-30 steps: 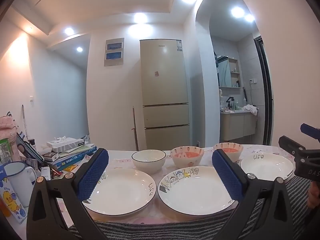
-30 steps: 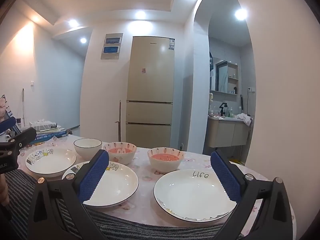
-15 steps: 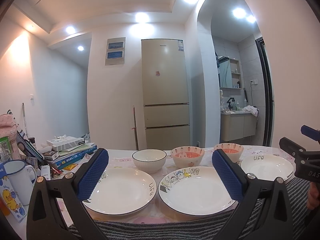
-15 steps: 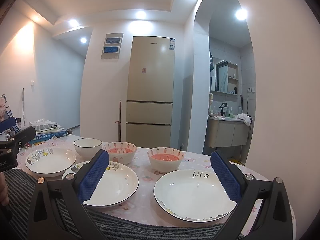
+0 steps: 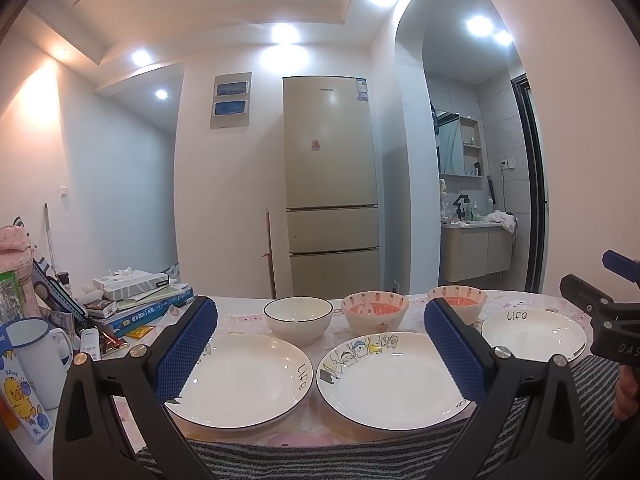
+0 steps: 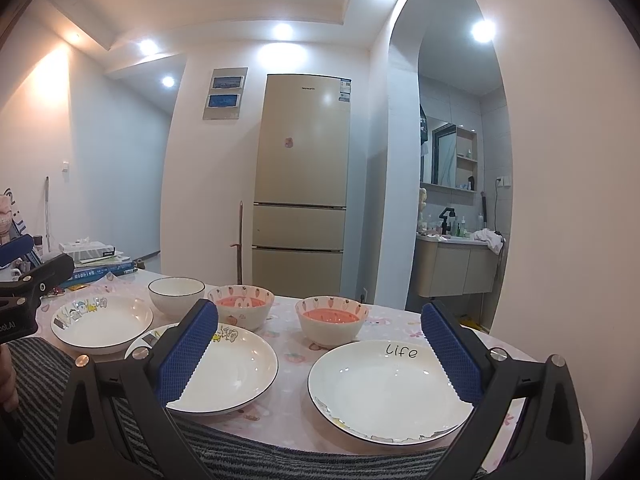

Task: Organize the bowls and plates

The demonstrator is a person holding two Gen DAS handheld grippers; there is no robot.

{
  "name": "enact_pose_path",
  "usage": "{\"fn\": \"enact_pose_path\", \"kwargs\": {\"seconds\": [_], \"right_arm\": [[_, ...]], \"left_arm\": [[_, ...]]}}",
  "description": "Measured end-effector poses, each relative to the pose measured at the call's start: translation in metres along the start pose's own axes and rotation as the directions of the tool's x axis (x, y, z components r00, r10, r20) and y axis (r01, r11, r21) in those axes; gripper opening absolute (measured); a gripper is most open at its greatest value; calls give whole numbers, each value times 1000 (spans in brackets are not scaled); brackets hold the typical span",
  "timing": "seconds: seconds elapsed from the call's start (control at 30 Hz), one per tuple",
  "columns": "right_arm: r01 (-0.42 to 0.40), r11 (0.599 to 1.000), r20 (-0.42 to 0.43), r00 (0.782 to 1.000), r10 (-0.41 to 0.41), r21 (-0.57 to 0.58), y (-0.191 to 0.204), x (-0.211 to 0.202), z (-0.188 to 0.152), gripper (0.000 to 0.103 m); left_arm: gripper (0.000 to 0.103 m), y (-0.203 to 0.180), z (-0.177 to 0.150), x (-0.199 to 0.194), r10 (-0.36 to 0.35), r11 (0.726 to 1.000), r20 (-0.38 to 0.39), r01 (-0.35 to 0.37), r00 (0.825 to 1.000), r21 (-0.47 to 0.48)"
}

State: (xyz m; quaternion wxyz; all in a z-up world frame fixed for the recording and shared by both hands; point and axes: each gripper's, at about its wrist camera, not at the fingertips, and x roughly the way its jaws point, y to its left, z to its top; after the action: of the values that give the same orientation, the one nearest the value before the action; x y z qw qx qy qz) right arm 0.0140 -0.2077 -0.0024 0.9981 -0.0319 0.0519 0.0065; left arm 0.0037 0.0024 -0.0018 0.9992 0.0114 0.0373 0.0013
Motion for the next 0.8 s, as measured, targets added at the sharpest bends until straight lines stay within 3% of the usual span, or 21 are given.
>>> {"fn": "enact_pose_path", "kwargs": {"seconds": [0.8], "right_arm": [[0,1000,-4,1000,0,1,1,0,0,103]], "left_arm": [[103,0,-1,-5,7,1000,32,-7,999,-5]]}}
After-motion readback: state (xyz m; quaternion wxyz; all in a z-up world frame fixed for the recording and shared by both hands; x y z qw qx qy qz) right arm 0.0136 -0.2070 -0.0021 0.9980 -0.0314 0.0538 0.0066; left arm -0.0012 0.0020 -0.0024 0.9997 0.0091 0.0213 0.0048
